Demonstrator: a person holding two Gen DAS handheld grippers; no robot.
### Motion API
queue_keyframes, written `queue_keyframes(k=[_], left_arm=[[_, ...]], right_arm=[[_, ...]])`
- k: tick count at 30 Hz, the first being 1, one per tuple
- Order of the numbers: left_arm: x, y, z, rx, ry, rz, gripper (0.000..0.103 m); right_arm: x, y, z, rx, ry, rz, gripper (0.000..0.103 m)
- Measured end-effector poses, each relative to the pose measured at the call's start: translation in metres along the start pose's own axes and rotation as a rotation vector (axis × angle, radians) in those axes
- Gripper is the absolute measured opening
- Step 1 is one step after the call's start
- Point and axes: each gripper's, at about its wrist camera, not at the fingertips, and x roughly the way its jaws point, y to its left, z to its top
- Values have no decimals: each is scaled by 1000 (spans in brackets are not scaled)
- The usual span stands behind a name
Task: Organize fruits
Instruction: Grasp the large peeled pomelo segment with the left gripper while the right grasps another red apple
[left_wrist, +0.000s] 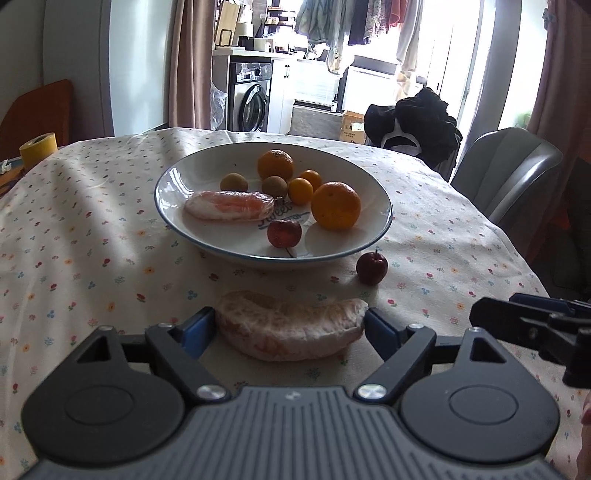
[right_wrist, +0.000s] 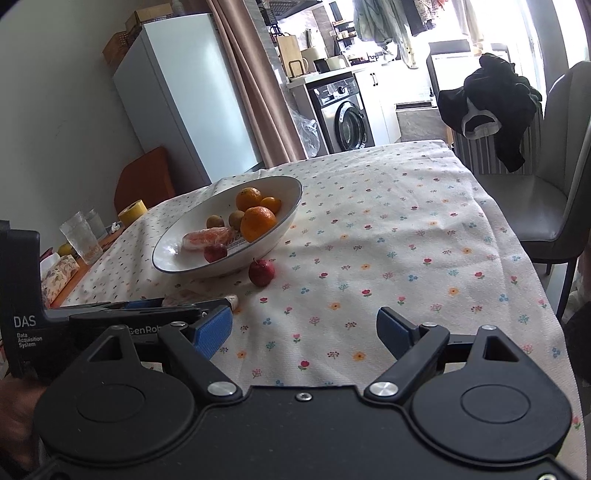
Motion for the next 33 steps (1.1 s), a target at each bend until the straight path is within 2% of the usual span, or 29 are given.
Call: queue_keyframes(k=[4,16,22,26,33], left_arm=[[-9,10,2,-23,-18,-8,85],[-30,49,5,-107,-58,-20,85],[-36,68,10,-143,-73,-11,85],[-38,79,11,-164,-83,-4,85],[-42,88,15,-189,-102,6,85]], right_arm=[[5,9,7,-16,-5,5,84],[33,39,20,-89,24,4,72],[51,45,23,-97,58,-17,57],[61,51,27,-115,66,-27,55],[79,57,28,-136,81,-39,35]])
